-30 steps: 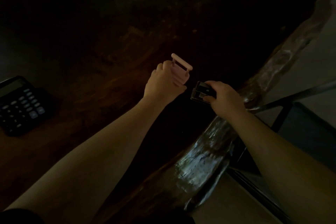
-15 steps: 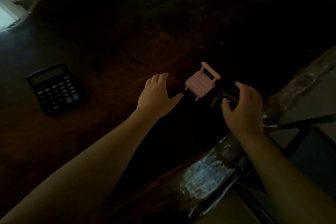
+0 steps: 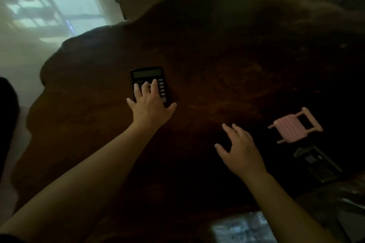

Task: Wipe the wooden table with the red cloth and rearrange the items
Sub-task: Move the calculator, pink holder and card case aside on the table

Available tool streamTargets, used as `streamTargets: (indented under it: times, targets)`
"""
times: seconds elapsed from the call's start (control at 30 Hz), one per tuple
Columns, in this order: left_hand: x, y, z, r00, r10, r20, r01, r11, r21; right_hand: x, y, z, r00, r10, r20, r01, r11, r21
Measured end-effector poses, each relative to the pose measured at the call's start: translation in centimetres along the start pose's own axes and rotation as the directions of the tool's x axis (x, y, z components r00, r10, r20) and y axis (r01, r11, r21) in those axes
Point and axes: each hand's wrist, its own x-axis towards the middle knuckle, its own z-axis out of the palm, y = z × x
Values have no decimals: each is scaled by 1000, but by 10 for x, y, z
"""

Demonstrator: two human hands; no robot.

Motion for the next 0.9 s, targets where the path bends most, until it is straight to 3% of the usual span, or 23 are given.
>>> streamTargets:
  times: [0.2, 0.4, 0.9]
  targets:
    - [23, -39, -1, 985, -165, 45, 168, 983, -74, 15, -48, 26, 994, -52, 92, 61, 993, -100]
    - [41, -36, 8, 966, -245, 87, 253, 961, -110, 26, -64, 47, 968, 73, 239, -34, 986, -161]
    - [63, -13, 18, 929, -316, 194, 303, 948, 97, 20, -67, 58, 960, 88, 267, -40, 983, -179]
